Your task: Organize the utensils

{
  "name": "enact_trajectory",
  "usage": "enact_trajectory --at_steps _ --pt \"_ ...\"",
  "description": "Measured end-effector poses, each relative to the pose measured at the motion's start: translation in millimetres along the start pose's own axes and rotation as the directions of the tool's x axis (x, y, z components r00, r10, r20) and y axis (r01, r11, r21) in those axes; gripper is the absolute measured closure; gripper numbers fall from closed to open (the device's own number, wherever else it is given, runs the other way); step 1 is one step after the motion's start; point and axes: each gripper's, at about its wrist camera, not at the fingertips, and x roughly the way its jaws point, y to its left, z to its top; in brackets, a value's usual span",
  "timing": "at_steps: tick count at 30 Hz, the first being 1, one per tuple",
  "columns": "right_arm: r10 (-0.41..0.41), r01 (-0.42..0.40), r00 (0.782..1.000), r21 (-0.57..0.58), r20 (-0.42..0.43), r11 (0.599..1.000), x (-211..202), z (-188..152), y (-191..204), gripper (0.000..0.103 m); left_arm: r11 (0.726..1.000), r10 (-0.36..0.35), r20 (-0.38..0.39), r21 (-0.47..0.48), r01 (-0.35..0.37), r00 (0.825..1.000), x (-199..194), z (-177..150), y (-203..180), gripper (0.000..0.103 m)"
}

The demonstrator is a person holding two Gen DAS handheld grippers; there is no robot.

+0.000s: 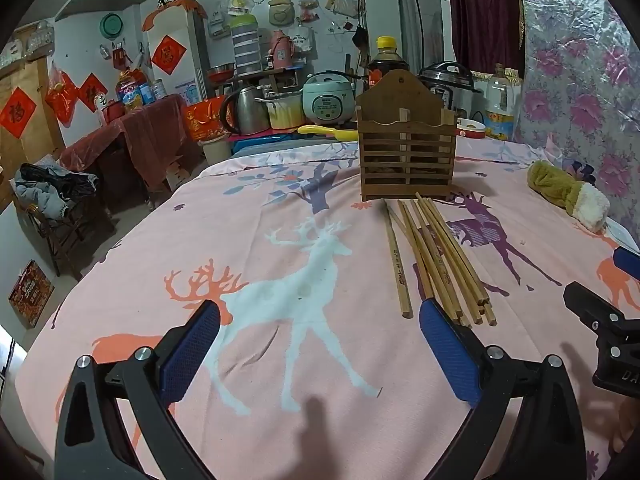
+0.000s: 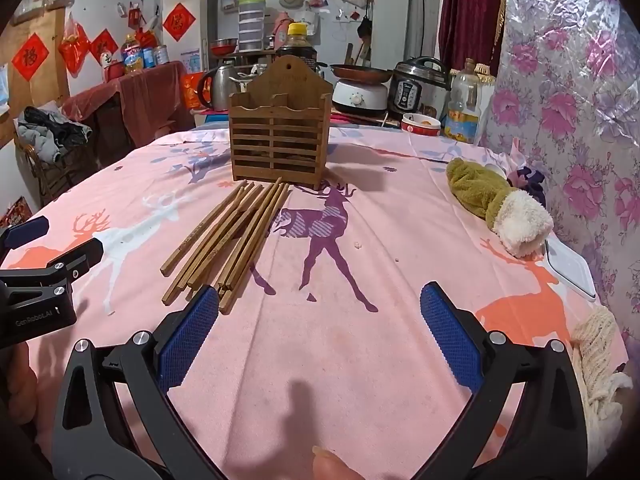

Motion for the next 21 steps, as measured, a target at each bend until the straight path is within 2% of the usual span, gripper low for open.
enact_trajectory --at_steps 21 --pt "0.002 -0.002 1.000 0.001 0.002 1.000 -0.7 0.4 0.9 0.006 1.000 -0.001 -0.002 0.000 0.001 1.000 -0.4 0.4 0.4 0.006"
